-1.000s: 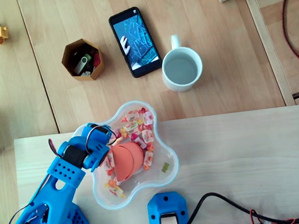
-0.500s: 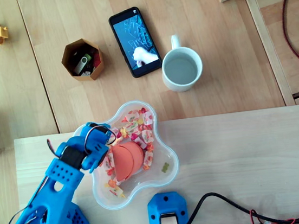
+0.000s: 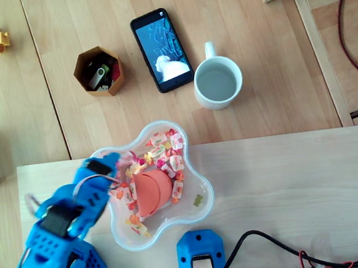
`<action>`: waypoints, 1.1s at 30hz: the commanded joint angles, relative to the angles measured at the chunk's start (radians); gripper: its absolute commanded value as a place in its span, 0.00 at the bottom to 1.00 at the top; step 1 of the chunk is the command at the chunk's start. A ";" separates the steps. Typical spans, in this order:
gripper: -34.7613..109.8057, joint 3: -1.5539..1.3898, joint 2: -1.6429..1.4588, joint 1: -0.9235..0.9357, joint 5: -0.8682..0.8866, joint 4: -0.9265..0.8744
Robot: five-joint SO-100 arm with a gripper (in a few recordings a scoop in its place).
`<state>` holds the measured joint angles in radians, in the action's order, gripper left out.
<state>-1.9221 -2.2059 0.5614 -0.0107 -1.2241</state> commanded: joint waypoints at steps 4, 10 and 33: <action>0.21 0.051 -0.112 -0.095 0.084 0.003; 0.21 0.097 -0.124 -0.152 0.107 0.080; 0.21 0.331 0.146 -0.021 0.005 0.471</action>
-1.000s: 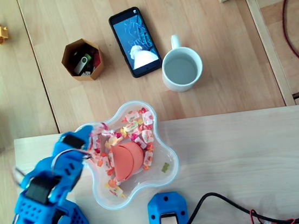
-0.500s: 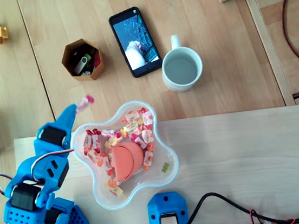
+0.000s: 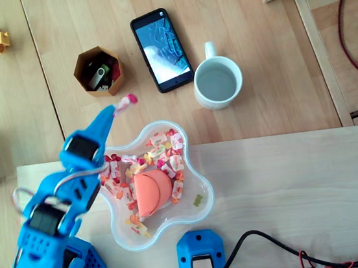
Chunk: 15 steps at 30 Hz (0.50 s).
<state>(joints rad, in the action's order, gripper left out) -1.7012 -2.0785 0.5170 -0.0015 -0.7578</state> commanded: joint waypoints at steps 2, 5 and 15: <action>0.21 0.172 0.074 0.044 -0.005 0.003; 0.21 0.255 0.143 0.114 -0.003 0.002; 0.21 0.486 0.330 0.209 -0.002 -0.179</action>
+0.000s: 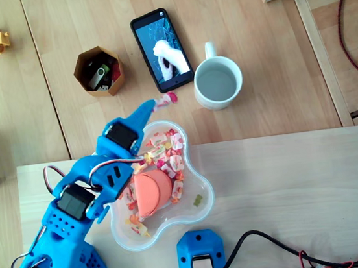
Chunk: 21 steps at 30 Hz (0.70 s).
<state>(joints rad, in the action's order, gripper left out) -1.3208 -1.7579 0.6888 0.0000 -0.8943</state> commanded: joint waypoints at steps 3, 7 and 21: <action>0.21 0.207 0.104 0.049 -0.003 -0.069; 0.21 0.345 0.229 0.058 -0.003 -0.083; 0.21 0.549 0.460 0.064 0.101 -0.077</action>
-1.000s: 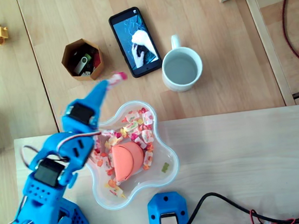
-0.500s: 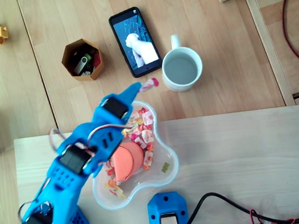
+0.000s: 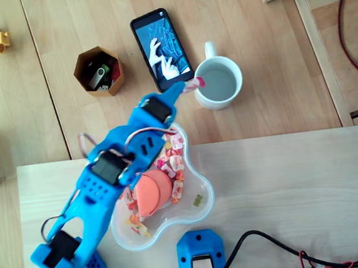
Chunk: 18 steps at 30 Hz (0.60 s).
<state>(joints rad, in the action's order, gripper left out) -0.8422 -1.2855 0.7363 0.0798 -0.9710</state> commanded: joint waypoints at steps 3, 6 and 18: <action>0.21 0.101 0.035 0.017 0.026 0.011; 0.21 0.146 0.083 0.018 0.031 0.012; 0.21 0.416 0.327 0.066 0.035 0.014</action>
<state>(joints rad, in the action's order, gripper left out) -0.5185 -0.9342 0.7808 0.1012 -0.9633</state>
